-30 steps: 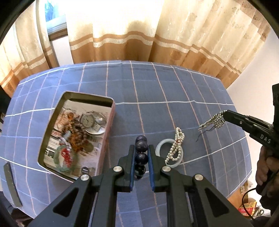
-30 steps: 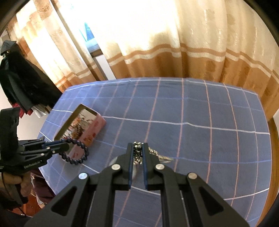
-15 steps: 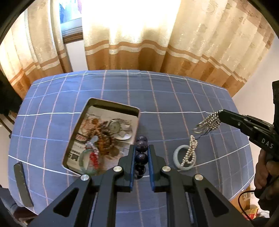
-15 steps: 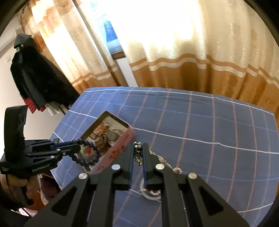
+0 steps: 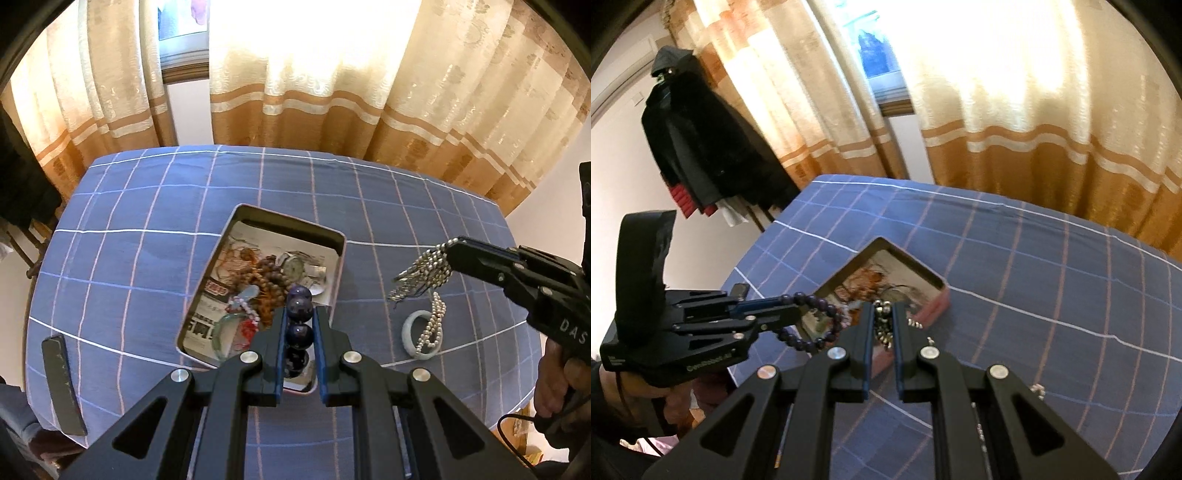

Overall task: Organize jewelry
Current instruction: 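Carry the purple bracelet and silver chain into the tin with both grippers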

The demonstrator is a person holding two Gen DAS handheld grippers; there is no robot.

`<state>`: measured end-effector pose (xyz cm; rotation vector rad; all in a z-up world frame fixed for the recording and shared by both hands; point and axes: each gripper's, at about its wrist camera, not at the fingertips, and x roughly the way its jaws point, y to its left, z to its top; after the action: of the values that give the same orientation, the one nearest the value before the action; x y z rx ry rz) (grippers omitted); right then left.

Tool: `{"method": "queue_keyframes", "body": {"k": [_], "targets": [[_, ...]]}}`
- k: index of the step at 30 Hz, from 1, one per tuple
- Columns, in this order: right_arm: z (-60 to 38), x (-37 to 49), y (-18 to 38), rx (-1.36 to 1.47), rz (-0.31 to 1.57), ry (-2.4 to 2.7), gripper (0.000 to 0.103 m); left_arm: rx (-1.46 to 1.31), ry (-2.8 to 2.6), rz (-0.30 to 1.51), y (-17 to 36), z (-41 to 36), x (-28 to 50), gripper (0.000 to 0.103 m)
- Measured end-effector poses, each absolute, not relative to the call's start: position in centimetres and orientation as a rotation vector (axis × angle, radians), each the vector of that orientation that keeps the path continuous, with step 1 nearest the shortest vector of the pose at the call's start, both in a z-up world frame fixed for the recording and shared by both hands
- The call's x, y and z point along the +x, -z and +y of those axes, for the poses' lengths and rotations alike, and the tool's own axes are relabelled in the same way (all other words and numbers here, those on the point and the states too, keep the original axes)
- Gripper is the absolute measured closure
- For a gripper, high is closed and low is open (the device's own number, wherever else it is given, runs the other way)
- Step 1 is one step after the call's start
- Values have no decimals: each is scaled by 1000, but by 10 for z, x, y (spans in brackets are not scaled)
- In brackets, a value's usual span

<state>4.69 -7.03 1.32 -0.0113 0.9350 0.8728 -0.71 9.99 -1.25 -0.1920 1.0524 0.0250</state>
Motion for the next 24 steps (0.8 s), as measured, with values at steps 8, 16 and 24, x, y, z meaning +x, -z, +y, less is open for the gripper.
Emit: {"method": "queue_keyframes", "body": {"k": [8, 16, 24], "targets": [[-35, 40, -11, -29, 945, -938, 91, -197, -46, 1046, 13, 123, -5, 90], [-7, 40, 0, -45, 972, -970, 91, -205, -67, 1050, 23, 148, 5, 90], [8, 41, 21, -63, 1022, -961, 91, -215, -67, 1069, 37, 161, 13, 90]]}}
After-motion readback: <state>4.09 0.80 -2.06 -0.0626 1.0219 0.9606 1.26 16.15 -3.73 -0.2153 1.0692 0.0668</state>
